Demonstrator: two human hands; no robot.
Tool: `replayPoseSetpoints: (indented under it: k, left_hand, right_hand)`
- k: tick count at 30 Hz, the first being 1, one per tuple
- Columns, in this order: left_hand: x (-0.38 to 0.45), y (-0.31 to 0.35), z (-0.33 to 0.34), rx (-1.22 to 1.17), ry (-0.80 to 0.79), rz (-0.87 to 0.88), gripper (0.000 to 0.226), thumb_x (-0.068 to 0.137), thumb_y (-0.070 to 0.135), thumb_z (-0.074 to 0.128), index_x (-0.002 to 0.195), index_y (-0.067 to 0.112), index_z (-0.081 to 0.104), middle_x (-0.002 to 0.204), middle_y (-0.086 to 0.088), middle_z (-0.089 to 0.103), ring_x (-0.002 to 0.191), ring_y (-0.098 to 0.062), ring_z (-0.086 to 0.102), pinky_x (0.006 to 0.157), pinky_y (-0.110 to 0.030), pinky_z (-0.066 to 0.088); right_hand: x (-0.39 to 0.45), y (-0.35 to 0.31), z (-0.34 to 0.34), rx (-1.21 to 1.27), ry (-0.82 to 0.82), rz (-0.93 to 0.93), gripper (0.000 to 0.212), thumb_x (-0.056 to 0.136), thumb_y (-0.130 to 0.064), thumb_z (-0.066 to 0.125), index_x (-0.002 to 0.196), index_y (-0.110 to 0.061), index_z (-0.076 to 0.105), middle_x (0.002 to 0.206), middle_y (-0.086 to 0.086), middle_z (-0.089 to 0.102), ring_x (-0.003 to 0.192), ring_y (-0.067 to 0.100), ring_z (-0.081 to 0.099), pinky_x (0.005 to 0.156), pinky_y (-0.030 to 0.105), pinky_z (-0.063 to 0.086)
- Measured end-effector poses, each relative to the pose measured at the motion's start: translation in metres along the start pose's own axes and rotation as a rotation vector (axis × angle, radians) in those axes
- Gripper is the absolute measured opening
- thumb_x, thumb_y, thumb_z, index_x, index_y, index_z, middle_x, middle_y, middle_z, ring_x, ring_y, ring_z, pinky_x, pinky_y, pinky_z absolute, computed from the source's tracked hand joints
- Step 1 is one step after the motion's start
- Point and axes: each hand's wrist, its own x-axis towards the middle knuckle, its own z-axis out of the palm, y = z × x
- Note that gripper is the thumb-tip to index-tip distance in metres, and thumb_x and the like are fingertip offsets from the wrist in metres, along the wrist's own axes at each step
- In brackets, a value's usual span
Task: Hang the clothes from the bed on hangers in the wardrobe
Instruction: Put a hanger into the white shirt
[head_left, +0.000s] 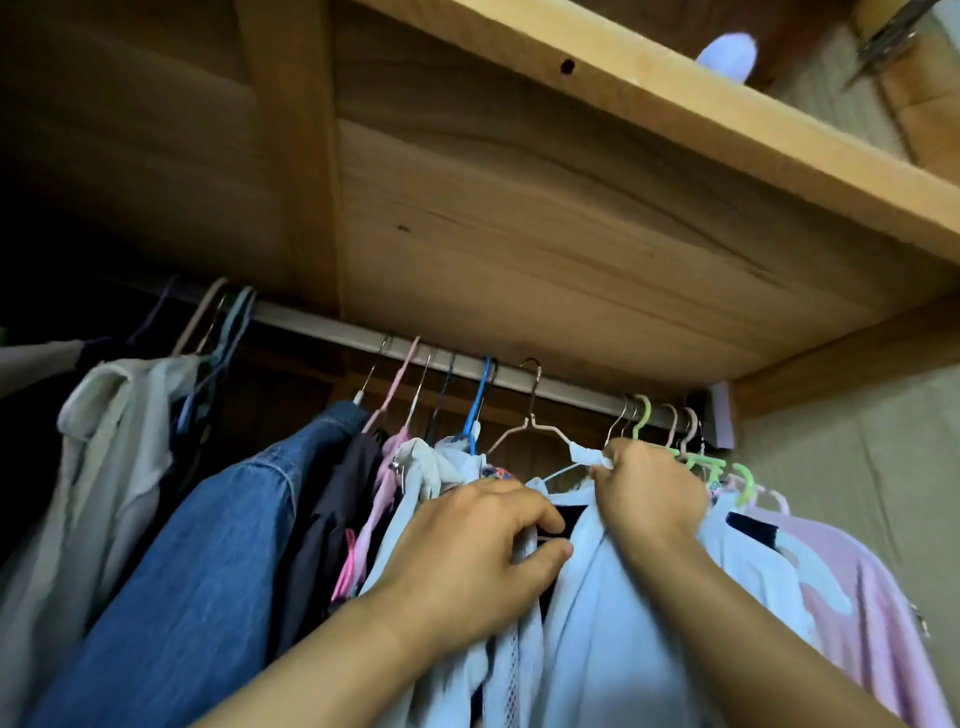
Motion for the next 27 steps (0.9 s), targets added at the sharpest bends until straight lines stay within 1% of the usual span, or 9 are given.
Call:
replayPoseSetpoints:
  k: [5, 8, 10, 12, 16, 19, 22, 25, 27]
  left_hand:
    - [-0.002, -0.004, 0.001, -0.026, 0.011, 0.017, 0.046, 0.073, 0.062, 0.036, 0.095, 0.034, 0.065, 0.098, 0.018, 0.064, 0.099, 0.000, 0.056, 0.086, -0.032, 0.046]
    - [-0.004, -0.006, 0.000, -0.042, 0.029, 0.010, 0.045, 0.072, 0.061, 0.037, 0.093, 0.033, 0.066, 0.097, 0.018, 0.065, 0.098, -0.001, 0.058, 0.083, -0.034, 0.048]
    - [-0.005, -0.007, -0.001, -0.051, 0.046, 0.003, 0.043, 0.072, 0.059, 0.039, 0.094, 0.033, 0.066, 0.097, 0.018, 0.065, 0.098, -0.001, 0.058, 0.083, -0.034, 0.048]
    - [-0.007, -0.007, -0.002, -0.041, 0.060, 0.004, 0.043, 0.074, 0.058, 0.040, 0.098, 0.033, 0.066, 0.102, 0.018, 0.065, 0.100, -0.002, 0.058, 0.085, -0.032, 0.048]
    - [-0.010, -0.006, -0.005, -0.014, 0.083, -0.006, 0.047, 0.077, 0.055, 0.047, 0.117, 0.033, 0.060, 0.117, 0.017, 0.061, 0.110, -0.004, 0.054, 0.091, -0.026, 0.044]
    - [-0.011, -0.008, -0.005, -0.041, 0.087, -0.021, 0.063, 0.074, 0.063, 0.039, 0.128, 0.033, 0.051, 0.128, 0.015, 0.055, 0.115, -0.006, 0.052, 0.094, -0.027, 0.043]
    - [-0.011, -0.010, -0.005, -0.120, 0.126, -0.036, 0.065, 0.074, 0.061, 0.042, 0.133, 0.032, 0.047, 0.130, 0.012, 0.055, 0.115, -0.005, 0.051, 0.093, -0.027, 0.045]
    - [-0.013, -0.013, -0.005, -0.203, 0.146, -0.042, 0.065, 0.074, 0.058, 0.047, 0.132, 0.030, 0.049, 0.126, 0.012, 0.057, 0.112, -0.002, 0.053, 0.094, -0.027, 0.046]
    - [-0.017, -0.015, -0.005, -0.202, 0.112, -0.034, 0.064, 0.074, 0.058, 0.047, 0.132, 0.030, 0.049, 0.127, 0.013, 0.056, 0.114, -0.002, 0.052, 0.097, -0.028, 0.045]
  right_hand:
    - [-0.013, 0.009, -0.009, 0.228, -0.200, -0.031, 0.031, 0.084, -0.041, 0.063, 0.108, -0.021, 0.062, 0.110, 0.004, 0.064, 0.102, 0.026, 0.058, 0.070, 0.027, 0.041]
    - [-0.011, 0.029, -0.036, 0.623, -0.506, -0.120, 0.031, 0.074, -0.024, 0.077, 0.101, -0.016, 0.065, 0.106, 0.006, 0.068, 0.096, 0.025, 0.063, 0.087, 0.036, 0.050]
    - [-0.019, 0.043, -0.052, 0.816, -0.674, -0.181, 0.023, 0.075, -0.009, 0.076, 0.097, -0.011, 0.069, 0.099, 0.009, 0.072, 0.095, 0.028, 0.067, 0.090, 0.042, 0.052]
    - [-0.032, 0.050, -0.057, 0.957, -0.768, -0.129, 0.028, 0.072, -0.008, 0.077, 0.098, -0.008, 0.070, 0.099, 0.010, 0.072, 0.096, 0.030, 0.067, 0.089, 0.041, 0.052]
    - [-0.053, 0.030, -0.047, 1.281, -0.708, 0.066, 0.032, 0.065, -0.014, 0.070, 0.096, -0.006, 0.070, 0.099, 0.019, 0.070, 0.088, 0.036, 0.068, 0.084, 0.046, 0.053]
    - [-0.061, 0.000, -0.049, 1.310, -0.610, 0.059, 0.011, 0.082, -0.008, 0.064, 0.091, -0.006, 0.070, 0.092, 0.016, 0.072, 0.082, 0.031, 0.069, 0.081, 0.044, 0.053]
    - [-0.068, -0.019, -0.054, 1.337, -0.622, 0.031, 0.016, 0.089, -0.007, 0.057, 0.081, -0.010, 0.070, 0.082, 0.013, 0.071, 0.074, 0.025, 0.068, 0.075, 0.036, 0.054]
    - [-0.077, -0.021, -0.054, 1.326, -0.608, 0.011, 0.020, 0.092, -0.021, 0.057, 0.101, -0.009, 0.069, 0.101, 0.015, 0.071, 0.096, 0.029, 0.067, 0.093, 0.045, 0.050]
    - [-0.088, -0.013, -0.055, 1.340, -0.608, -0.001, 0.027, 0.093, -0.028, 0.055, 0.114, -0.015, 0.065, 0.109, 0.008, 0.070, 0.102, 0.022, 0.066, 0.094, 0.042, 0.051]
